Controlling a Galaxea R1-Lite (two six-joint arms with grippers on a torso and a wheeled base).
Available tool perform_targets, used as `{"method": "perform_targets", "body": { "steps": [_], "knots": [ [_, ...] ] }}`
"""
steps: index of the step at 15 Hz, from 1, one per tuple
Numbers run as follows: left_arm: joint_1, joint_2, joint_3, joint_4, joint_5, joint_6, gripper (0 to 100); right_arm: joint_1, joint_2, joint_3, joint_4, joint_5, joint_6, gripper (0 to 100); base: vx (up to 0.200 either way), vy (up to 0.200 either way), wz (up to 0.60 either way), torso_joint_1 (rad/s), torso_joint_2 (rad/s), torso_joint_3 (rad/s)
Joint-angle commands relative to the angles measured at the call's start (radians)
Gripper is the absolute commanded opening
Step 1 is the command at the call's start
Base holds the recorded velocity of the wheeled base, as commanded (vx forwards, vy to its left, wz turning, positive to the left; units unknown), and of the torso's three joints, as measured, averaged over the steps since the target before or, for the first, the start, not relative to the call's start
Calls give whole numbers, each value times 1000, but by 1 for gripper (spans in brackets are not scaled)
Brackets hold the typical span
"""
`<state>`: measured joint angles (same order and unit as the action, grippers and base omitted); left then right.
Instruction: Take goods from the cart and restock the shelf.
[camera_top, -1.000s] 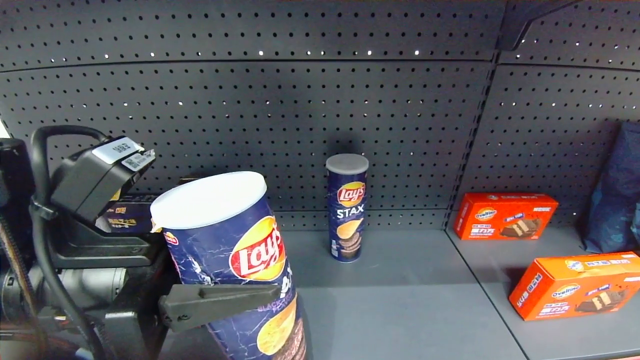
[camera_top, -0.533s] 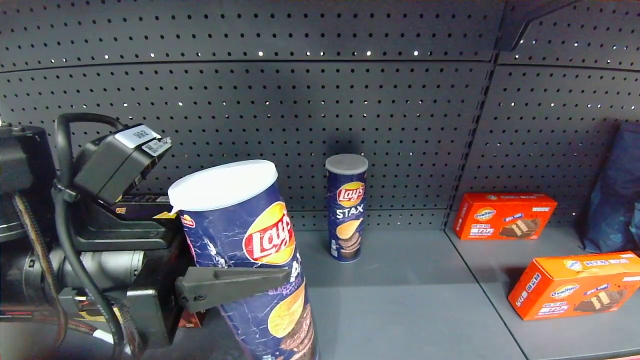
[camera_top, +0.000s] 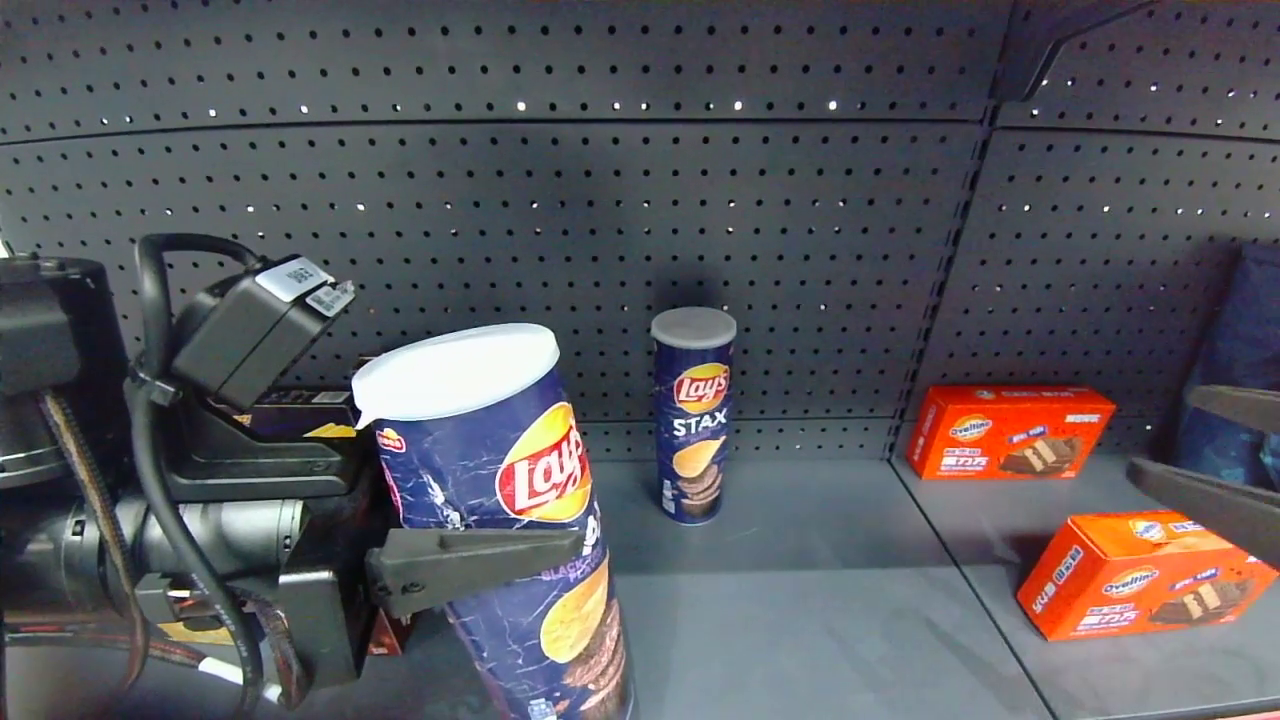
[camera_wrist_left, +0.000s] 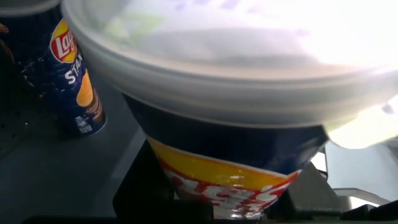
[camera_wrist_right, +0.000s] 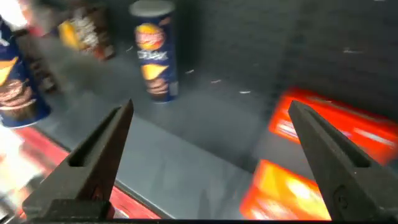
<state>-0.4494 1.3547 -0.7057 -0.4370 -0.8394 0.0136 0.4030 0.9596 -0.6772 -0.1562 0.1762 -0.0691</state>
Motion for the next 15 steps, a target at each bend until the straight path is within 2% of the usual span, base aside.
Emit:
{"method": "perform_targets", "body": {
  "steps": [1, 4, 9, 12, 15],
  "knots": [
    [0, 1, 0, 0, 2, -1, 0, 56, 229, -39, -52, -1, -1, 100, 0, 0, 0, 0, 0, 0],
    [0, 4, 0, 1, 2, -1, 0, 85, 407, -38, -299, 5, 6, 100, 0, 0, 0, 0, 0, 0],
    [0, 15, -3, 1, 2, -1, 0, 126, 553, -33, -395, 37, 0, 100, 0, 0, 0, 0, 0, 0],
    [-5, 24, -3, 1, 20, -1, 0, 132, 720, -45, -583, 51, -29, 100, 0, 0, 0, 0, 0, 0],
    [-3, 24, -3, 1, 22, -1, 0, 148, 797, -91, -600, 83, -29, 100, 0, 0, 0, 0, 0, 0]
  ]
}}
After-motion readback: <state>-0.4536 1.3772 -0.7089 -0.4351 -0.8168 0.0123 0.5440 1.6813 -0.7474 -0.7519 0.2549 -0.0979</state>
